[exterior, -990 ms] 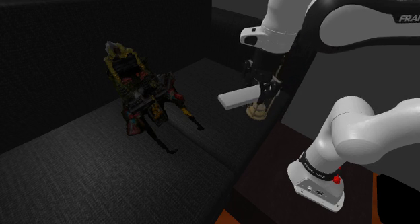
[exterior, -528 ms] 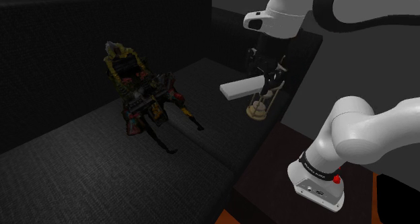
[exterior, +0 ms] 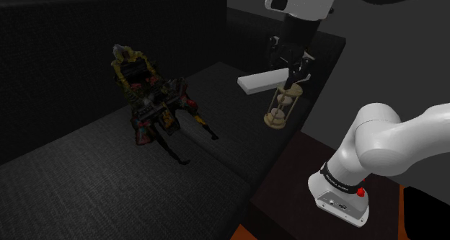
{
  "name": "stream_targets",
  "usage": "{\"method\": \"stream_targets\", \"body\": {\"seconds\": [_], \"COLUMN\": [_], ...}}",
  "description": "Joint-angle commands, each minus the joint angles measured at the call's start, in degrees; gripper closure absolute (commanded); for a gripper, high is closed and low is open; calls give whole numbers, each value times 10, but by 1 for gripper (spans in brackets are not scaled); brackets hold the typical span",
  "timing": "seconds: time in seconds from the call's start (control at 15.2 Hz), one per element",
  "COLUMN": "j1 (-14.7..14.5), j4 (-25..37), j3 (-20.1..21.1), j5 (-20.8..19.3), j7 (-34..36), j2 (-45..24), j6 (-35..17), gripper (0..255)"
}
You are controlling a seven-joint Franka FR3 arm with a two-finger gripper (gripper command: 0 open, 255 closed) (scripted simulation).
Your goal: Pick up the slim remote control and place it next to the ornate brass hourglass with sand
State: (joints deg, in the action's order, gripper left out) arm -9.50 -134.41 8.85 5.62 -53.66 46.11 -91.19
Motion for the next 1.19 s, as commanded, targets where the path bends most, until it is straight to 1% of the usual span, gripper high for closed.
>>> {"method": "stream_targets", "body": {"seconds": [0.0, 1.12], "j1": [1, 7], "j4": [19, 191], "j3": [-2, -8], "j5": [-2, -11], "j7": [0, 3], "j2": [-6, -61], "j6": [14, 130], "gripper": [255, 255]}}
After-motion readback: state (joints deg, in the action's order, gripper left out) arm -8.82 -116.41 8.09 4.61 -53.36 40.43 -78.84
